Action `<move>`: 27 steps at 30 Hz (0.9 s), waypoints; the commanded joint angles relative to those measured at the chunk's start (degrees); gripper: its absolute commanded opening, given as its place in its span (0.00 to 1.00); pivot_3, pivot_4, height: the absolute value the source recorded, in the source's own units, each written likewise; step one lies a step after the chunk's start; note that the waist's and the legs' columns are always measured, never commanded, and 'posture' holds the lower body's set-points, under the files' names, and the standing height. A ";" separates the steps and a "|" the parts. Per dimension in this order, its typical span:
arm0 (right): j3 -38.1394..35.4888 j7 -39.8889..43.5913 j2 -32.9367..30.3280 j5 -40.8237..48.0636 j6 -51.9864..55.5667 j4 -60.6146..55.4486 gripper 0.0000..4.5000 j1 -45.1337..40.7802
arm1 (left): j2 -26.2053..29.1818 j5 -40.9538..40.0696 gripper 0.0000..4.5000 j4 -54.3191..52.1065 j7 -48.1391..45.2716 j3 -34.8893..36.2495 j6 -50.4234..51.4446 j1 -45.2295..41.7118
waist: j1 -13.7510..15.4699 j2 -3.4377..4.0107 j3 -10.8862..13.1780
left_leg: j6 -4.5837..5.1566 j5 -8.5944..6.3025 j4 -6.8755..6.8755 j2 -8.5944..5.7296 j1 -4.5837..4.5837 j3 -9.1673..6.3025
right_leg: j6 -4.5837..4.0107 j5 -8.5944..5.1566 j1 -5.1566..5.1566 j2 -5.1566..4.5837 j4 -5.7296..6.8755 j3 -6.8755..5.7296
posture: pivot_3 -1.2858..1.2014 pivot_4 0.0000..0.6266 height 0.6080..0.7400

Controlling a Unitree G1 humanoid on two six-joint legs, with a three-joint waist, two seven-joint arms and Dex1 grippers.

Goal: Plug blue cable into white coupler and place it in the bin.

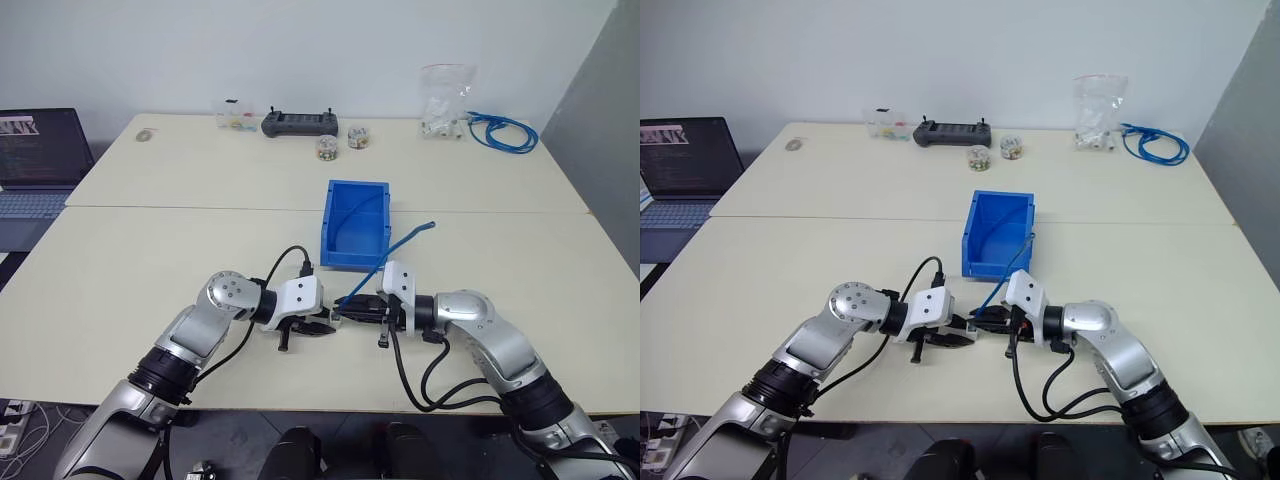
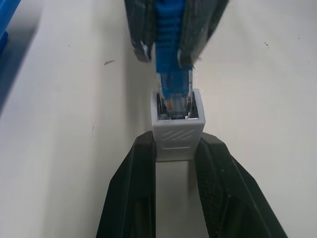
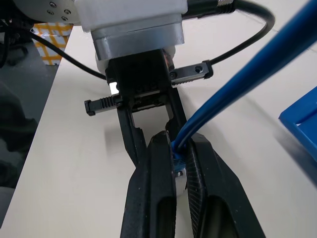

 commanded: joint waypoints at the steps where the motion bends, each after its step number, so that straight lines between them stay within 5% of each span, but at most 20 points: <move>1: 2.55 3.93 -0.60 -2.48 -0.61 2.99 0.01 -2.25 | 0.25 2.92 0.17 1.68 -0.04 -1.75 0.26 1.02 | -0.14 0.00 -0.01 | 0.00 0.00 0.00 0.00 0.00 0.00 | 0.00 0.00 0.00 0.00 0.00 -0.01 | 0.52 0.24 1.00; 20: 10.74 10.59 -0.59 -7.60 7.65 8.47 0.00 -7.19 | -0.97 3.19 0.17 1.57 0.54 -1.32 0.76 1.07 | -0.72 0.22 -0.68 | 0.01 -0.01 -0.07 0.00 0.26 0.01 | 0.01 -0.01 0.20 0.01 0.00 0.02 | 0.52 0.24 1.00; 27: 8.44 8.14 1.57 -7.77 10.62 10.10 0.00 -7.25 | -1.16 3.37 0.17 1.48 0.42 -1.11 0.99 1.20 | -0.88 0.21 -1.25 | 0.07 -0.05 -0.28 0.01 0.78 0.01 | -0.04 -0.09 0.66 0.00 -0.08 0.02 | 0.52 0.24 1.00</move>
